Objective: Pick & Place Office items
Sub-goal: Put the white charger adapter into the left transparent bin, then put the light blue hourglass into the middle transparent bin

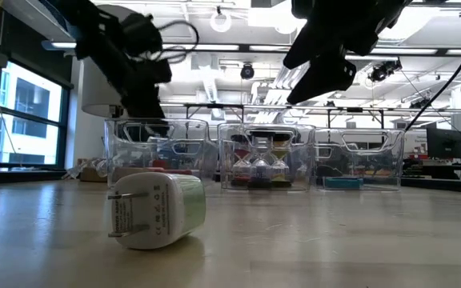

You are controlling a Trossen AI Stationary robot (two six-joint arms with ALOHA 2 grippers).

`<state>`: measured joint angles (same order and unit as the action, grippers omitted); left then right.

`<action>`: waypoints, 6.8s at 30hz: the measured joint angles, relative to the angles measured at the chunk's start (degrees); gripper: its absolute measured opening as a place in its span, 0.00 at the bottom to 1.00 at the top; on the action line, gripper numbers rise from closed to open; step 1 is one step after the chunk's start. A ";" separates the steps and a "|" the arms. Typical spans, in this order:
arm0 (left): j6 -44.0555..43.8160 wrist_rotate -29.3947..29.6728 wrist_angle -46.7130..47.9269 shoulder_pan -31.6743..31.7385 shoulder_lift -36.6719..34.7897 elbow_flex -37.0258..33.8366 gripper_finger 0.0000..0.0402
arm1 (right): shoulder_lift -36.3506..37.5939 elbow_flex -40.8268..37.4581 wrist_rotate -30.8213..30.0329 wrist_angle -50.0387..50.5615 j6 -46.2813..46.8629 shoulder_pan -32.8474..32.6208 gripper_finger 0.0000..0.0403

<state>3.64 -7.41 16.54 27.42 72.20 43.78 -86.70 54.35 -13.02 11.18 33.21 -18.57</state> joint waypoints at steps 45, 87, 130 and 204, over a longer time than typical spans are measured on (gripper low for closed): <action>-35.12 15.32 -10.81 2.36 22.17 10.30 0.72 | 0.00 0.00 -0.52 -0.85 -0.50 -3.93 0.88; -20.38 -30.27 -11.02 -23.51 -9.43 11.18 0.73 | -0.02 0.00 -0.51 -0.57 -3.10 -3.96 0.88; -32.04 21.15 15.35 -55.23 -9.00 22.83 0.73 | -0.04 0.00 -5.09 -1.11 -1.66 -5.29 0.88; -80.51 21.27 73.42 -79.08 3.33 21.99 0.73 | -7.43 0.02 -3.74 -4.03 -6.60 -5.29 0.88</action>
<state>-76.87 13.85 89.96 -51.66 75.53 65.78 -94.13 54.37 -16.75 7.15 26.61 -23.86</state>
